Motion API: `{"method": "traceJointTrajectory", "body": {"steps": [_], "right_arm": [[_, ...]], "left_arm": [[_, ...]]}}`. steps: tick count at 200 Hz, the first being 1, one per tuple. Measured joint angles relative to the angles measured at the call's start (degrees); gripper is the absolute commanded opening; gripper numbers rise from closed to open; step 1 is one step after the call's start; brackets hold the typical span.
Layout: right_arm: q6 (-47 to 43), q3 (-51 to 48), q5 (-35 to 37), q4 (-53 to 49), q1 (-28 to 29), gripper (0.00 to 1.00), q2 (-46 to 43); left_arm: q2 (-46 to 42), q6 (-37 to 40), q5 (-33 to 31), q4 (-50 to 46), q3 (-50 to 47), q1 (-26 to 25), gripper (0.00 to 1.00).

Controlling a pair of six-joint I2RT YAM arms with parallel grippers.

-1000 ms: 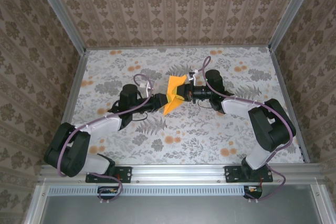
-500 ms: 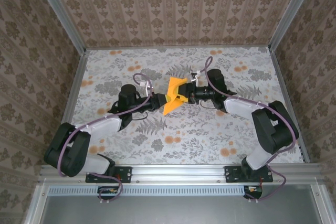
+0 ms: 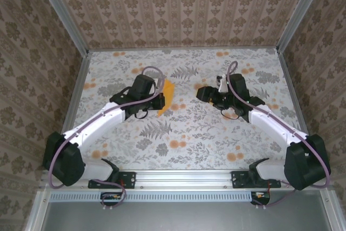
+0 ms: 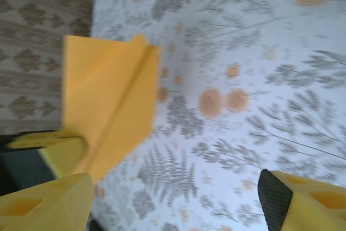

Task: Fold a paper plane with a square sheet of paper (pick it up from the middle)
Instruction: Turn over the paper at the center of the table.

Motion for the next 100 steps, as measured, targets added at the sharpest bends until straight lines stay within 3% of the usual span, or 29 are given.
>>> {"method": "traceJointTrajectory", "body": {"steps": [26,54,75,100], "right_arm": [[-0.31,-2.95,5.53,-3.5,0.0,0.83,-2.58],[-0.07,-4.31,10.54,-7.58,0.0,0.83,-6.67],[0.42,-4.33,13.0,-10.29,0.0,0.83,-9.16],[1.22,-4.48,14.91,-12.92,0.0,0.83,-10.29]], "left_arm": [[6.1,2.27,-14.4,-11.28,6.95,-4.59,0.06],[14.19,2.36,-25.03,-19.28,12.04,-7.54,0.07],[20.22,1.36,-29.62,-22.67,15.63,-8.72,0.09],[26.05,-0.02,-29.33,-22.97,18.53,-9.2,0.18]]}}
